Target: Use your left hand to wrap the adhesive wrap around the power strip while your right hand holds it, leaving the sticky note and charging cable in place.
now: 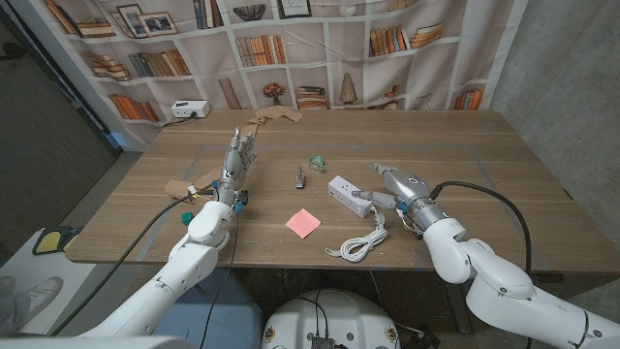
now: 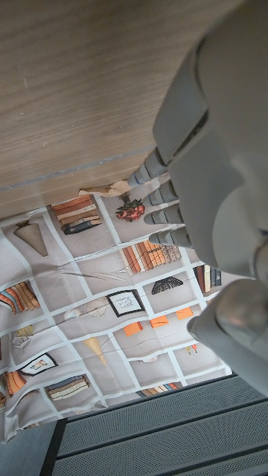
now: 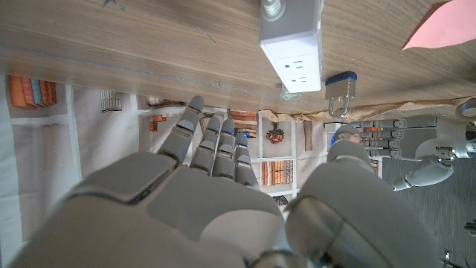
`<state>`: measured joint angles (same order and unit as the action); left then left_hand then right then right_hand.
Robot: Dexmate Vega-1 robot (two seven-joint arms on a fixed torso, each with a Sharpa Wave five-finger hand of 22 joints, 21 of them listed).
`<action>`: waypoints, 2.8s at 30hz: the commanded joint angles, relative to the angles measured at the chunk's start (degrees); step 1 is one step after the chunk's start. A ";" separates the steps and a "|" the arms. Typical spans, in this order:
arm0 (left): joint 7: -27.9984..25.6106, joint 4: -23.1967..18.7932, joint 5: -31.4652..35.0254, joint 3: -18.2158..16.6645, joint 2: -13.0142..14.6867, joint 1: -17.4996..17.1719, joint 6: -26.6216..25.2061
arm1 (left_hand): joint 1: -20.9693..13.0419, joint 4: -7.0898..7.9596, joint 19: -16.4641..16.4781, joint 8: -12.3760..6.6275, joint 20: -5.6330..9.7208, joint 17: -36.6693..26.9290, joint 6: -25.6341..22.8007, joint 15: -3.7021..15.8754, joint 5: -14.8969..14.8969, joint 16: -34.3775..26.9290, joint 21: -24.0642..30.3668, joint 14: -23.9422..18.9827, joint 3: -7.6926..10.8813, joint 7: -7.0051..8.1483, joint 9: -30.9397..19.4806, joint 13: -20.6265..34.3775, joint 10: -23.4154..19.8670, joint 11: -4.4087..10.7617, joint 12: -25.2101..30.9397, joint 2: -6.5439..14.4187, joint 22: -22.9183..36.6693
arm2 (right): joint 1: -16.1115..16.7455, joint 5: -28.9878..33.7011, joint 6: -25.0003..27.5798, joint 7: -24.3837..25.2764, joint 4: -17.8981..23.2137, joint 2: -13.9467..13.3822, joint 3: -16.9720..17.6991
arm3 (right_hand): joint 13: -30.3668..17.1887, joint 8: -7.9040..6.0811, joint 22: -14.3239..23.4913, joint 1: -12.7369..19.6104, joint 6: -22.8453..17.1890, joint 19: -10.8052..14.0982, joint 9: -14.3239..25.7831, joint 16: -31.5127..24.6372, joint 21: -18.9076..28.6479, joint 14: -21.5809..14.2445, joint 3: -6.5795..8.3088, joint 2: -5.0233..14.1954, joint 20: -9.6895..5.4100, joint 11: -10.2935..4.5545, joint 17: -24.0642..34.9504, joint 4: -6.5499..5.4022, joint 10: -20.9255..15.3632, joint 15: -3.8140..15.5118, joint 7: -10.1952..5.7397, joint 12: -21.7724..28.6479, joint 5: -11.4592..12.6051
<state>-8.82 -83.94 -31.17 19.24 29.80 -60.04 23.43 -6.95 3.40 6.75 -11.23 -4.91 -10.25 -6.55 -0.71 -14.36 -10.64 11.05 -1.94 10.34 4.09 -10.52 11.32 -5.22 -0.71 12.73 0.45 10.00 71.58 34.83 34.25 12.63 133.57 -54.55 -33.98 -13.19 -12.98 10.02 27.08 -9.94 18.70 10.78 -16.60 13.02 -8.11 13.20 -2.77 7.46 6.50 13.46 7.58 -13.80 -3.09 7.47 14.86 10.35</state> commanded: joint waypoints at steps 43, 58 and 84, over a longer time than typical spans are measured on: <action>0.15 1.87 -0.09 0.30 -0.91 0.76 0.44 | -0.05 -0.04 0.02 0.05 0.39 -0.25 -0.37 0.01 0.13 -0.14 0.13 0.19 -0.58 -0.04 -0.17 0.26 -0.15 -0.34 -0.05 0.53 0.15 | -1.59 11.64 2.03 -5.76 -3.04 5.12 -4.45 | -1.32 0.34 0.20 4.53 1.38 2.30 0.85 -0.92 -0.14 -1.60 1.16 0.92 0.06 -0.49 0.90 1.57 -1.14 0.65 0.63 0.93 0.26; 0.44 2.11 -0.32 0.29 -0.77 1.01 0.25 | -0.05 -0.06 0.00 0.07 0.46 -0.25 -0.33 -0.02 0.14 -0.15 0.12 0.19 -0.68 -0.12 -0.17 0.27 -0.20 -0.30 -0.04 0.58 0.15 | -1.31 13.66 2.30 -4.46 -4.71 6.57 -5.31 | -1.90 -0.02 0.21 6.05 0.25 3.39 0.96 -1.49 -0.07 -3.07 1.71 1.56 -0.36 -1.06 1.20 1.65 -2.92 1.46 0.45 1.92 0.21; 0.45 1.28 -0.61 -0.04 -0.12 0.25 -0.07 | -0.08 -0.10 0.01 0.07 0.44 -0.25 -0.36 -0.06 0.13 -0.16 0.13 0.19 -0.85 -0.05 -0.17 0.28 -0.17 -0.37 -0.08 0.68 0.15 | -2.15 16.22 3.00 -6.13 -6.40 7.60 -6.83 | -2.49 -0.26 0.22 7.83 -0.83 3.88 1.04 -1.58 -0.26 -3.46 2.30 2.08 -0.63 -1.29 1.49 1.70 -3.65 1.75 0.40 2.55 0.04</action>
<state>-8.45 -82.49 -31.66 19.29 29.60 -59.59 23.36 -6.95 3.33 6.75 -11.23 -4.91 -10.25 -6.55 -0.71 -14.36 -10.64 11.05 -1.94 9.62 4.10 -10.52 11.31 -5.22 -0.72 12.73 0.45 10.00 69.92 50.09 37.16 7.35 127.97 -47.19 -40.32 -15.55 -12.98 9.99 34.18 -10.26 22.18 11.60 -17.81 13.02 -11.09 15.20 -0.66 6.86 5.29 14.78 9.24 -17.06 -1.34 7.79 17.10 10.35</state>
